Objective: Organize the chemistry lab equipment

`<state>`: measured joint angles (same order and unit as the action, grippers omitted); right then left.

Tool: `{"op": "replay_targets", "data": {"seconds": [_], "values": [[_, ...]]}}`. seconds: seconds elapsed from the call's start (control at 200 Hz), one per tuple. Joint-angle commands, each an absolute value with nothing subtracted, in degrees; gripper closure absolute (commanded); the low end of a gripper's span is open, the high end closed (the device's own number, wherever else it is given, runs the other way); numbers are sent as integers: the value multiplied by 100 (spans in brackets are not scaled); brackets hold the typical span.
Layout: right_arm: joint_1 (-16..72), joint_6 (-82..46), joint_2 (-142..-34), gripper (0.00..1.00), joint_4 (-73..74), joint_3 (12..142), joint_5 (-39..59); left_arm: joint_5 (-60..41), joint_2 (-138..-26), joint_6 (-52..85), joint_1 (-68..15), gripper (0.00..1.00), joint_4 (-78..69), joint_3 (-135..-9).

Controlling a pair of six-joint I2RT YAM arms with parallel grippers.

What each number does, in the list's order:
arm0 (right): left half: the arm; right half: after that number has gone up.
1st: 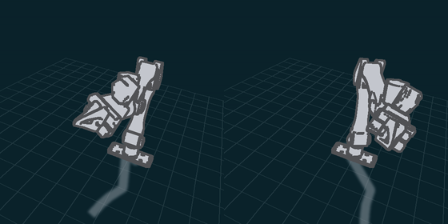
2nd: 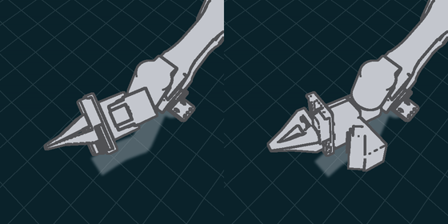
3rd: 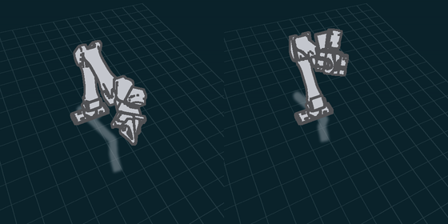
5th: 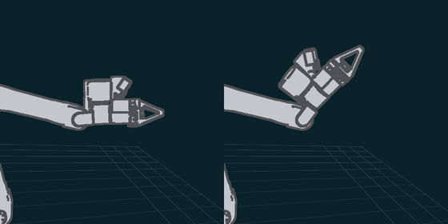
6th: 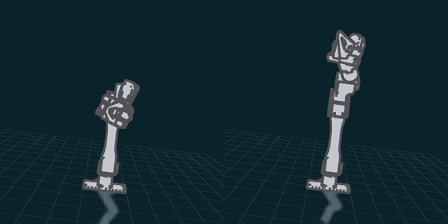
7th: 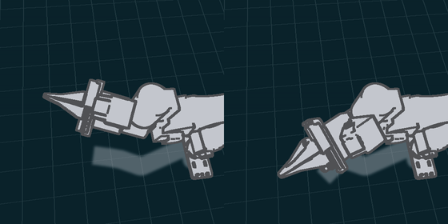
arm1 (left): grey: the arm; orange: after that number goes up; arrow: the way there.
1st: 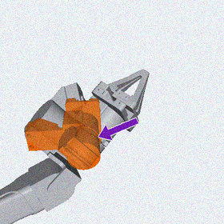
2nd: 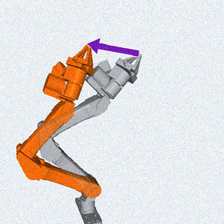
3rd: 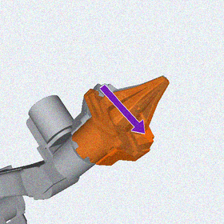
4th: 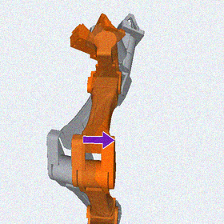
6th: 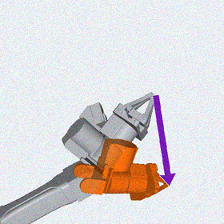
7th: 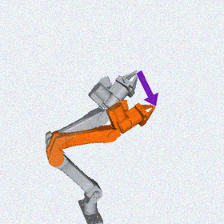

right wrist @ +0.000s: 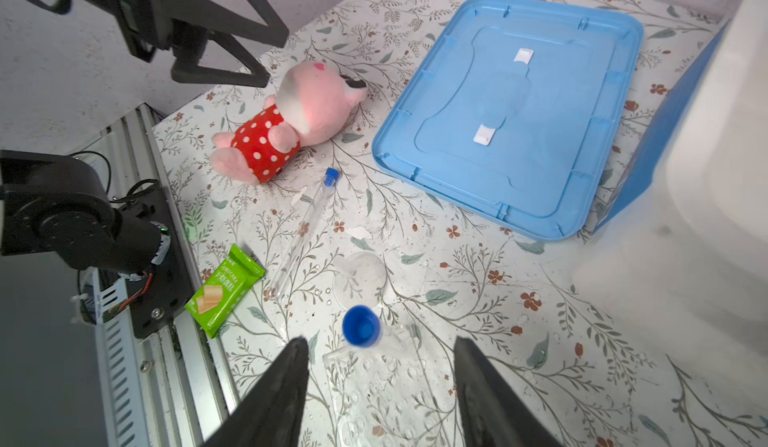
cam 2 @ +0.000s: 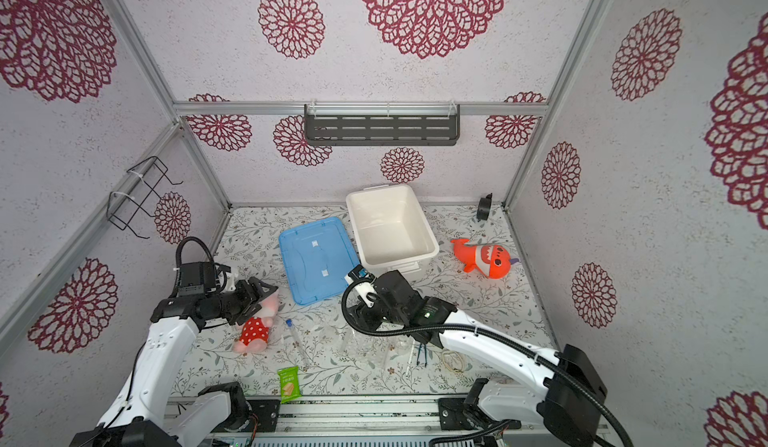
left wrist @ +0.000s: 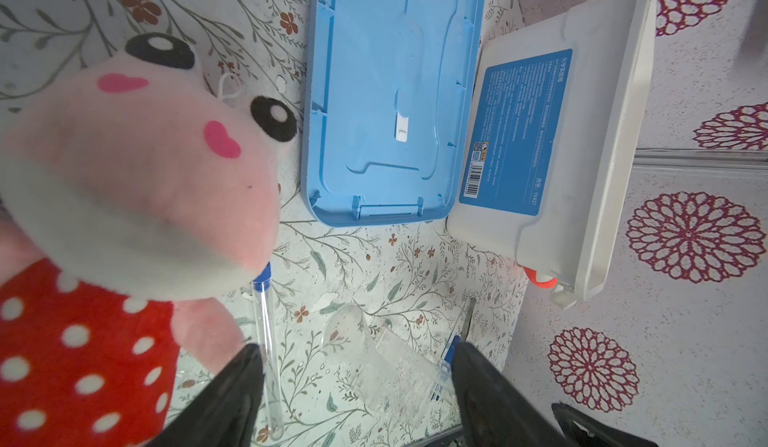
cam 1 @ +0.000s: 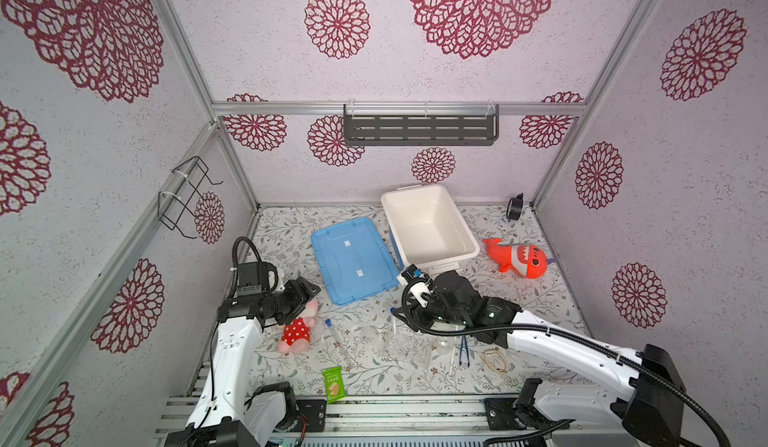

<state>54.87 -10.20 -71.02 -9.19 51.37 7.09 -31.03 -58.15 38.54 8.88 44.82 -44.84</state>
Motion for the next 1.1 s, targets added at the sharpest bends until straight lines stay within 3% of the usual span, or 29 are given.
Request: {"op": "replay_targets", "data": {"seconds": [0.0,0.445,0.67,0.851,1.096], "values": [[5530,-1427,-7311,41,-764,5431,419,-3162,-5757,3821,874,25,4390,-4439],[5611,-1737,-7449,66,-370,5211,620,-3221,-5801,3868,874,25,4299,-4411],[5613,-1764,-7329,65,-343,5098,633,-3219,-5810,3858,872,25,4278,-4395],[5612,-1767,-7188,54,-364,5163,547,-3230,-5827,3842,879,25,4310,-4443],[5612,-1453,-7086,51,-882,5818,500,-3182,-5792,3810,872,25,4425,-4508]]}}
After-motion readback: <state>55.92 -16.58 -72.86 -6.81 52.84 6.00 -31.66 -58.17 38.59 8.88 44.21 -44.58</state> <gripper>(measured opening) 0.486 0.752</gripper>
